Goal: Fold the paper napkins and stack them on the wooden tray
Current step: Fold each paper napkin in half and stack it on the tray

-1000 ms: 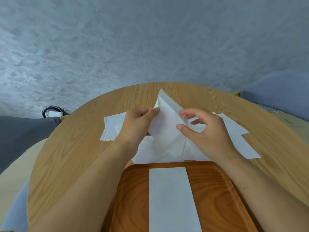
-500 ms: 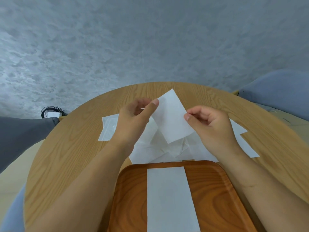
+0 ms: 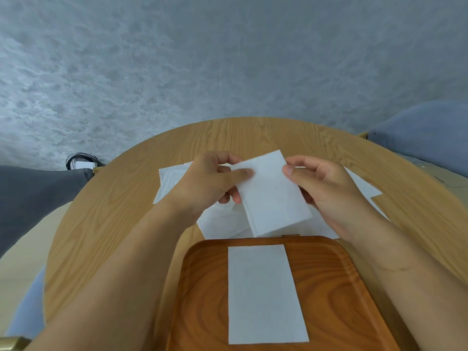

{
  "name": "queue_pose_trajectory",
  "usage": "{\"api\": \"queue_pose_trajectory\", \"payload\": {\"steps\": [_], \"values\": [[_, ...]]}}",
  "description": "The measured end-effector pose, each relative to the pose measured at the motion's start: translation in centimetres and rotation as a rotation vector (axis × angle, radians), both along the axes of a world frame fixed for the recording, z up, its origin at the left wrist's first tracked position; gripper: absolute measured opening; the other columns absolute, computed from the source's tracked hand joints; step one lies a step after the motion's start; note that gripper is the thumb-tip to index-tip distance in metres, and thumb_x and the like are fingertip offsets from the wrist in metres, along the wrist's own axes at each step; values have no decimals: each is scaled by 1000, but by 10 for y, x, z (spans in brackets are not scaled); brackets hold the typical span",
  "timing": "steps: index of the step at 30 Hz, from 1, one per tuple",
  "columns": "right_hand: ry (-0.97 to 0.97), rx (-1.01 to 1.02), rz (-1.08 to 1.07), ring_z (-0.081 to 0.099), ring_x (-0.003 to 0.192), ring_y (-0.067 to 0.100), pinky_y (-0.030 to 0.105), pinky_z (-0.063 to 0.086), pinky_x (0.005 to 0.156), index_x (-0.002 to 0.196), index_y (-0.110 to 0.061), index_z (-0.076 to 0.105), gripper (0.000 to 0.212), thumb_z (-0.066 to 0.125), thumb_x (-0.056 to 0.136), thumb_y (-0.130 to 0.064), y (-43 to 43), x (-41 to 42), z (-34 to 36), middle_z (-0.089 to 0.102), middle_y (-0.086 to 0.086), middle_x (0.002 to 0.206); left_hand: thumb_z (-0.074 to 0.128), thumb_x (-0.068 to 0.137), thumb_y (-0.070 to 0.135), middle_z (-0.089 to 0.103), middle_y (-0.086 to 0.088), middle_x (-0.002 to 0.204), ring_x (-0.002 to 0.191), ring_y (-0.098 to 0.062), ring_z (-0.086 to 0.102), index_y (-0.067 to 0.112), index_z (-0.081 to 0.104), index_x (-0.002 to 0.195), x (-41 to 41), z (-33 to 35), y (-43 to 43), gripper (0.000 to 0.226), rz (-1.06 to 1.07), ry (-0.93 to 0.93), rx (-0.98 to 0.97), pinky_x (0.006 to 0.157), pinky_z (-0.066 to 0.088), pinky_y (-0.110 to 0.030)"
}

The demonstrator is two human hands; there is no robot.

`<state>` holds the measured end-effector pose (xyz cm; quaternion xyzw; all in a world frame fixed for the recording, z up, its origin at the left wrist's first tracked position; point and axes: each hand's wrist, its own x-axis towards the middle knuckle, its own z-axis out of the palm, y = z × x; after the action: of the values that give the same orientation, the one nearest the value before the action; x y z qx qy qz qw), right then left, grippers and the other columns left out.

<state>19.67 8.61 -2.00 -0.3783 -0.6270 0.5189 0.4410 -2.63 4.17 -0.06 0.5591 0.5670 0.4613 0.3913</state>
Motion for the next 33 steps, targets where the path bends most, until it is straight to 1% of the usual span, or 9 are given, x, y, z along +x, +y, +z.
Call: {"api": "queue_pose_trajectory", "payload": {"steps": [3, 8, 11, 13, 18, 23, 28, 31, 33], "values": [[0, -56, 50, 64, 60, 8, 18, 49, 51, 101, -25, 79, 11, 70, 97, -20, -3, 3, 5, 75, -2, 75, 73, 95, 16, 65, -4, 57, 49, -12, 57, 10, 70, 105, -2, 1, -1, 12, -99, 33, -112, 49, 43, -21], [-219, -95, 269, 57, 48, 13, 22, 42, 42, 92, -16, 80, 9, 71, 96, -14, -5, 9, 7, 66, 7, 63, 73, 94, 16, 64, -6, 56, 46, -11, 52, 13, 74, 103, -5, 4, -8, 9, -329, 158, -221, 46, 39, -18], [-291, -104, 358, 57, 47, 12, 22, 43, 42, 90, -14, 78, 6, 74, 94, -14, -8, 11, 10, 64, 7, 59, 75, 93, 20, 61, -7, 54, 43, -11, 49, 14, 76, 94, -7, 7, -11, 6, -424, 212, -249, 46, 37, -18], [-347, -95, 401, 59, 49, 13, 21, 45, 44, 91, -14, 76, 4, 74, 94, -15, -11, 11, 11, 67, 9, 62, 76, 91, 28, 60, -9, 56, 43, -12, 49, 16, 77, 87, -7, 8, -12, 13, -477, 258, -260, 47, 37, -18], [-466, -129, 573, 69, 54, 17, 20, 49, 46, 101, -7, 66, 10, 71, 97, -15, -19, 10, 12, 75, 11, 72, 78, 92, 28, 61, 5, 57, 46, -7, 48, 17, 78, 78, -5, 7, -13, 18, -558, 344, -276, 50, 41, -16], [-595, -83, 582, 60, 56, 26, 19, 46, 49, 99, -13, 68, 8, 71, 98, -20, -18, 10, 11, 72, 13, 70, 79, 89, 34, 54, 3, 51, 47, -9, 45, 21, 79, 74, -5, 6, -13, 20, -561, 428, -292, 55, 41, -18], [-614, -45, 632, 53, 45, 7, 18, 43, 49, 98, -17, 71, 6, 69, 100, -23, -18, 10, 11, 71, 0, 65, 77, 91, 31, 54, -1, 51, 47, -10, 46, 18, 78, 71, -6, 7, -12, 23, -561, 448, -297, 58, 42, -18], [-591, -13, 598, 52, 48, 8, 19, 42, 48, 95, -20, 75, 8, 70, 99, -26, -18, 10, 11, 69, 18, 71, 75, 92, 27, 56, 7, 47, 46, -7, 45, 23, 77, 69, -6, 7, -13, 24, -592, 460, -309, 61, 44, -14], [-573, -9, 586, 52, 49, 8, 19, 41, 47, 94, -19, 76, 10, 70, 98, -25, -18, 10, 10, 69, 21, 75, 74, 92, 25, 56, 9, 47, 46, -7, 45, 23, 76, 67, -7, 7, -12, 26, -606, 452, -308, 61, 44, -9]]}}
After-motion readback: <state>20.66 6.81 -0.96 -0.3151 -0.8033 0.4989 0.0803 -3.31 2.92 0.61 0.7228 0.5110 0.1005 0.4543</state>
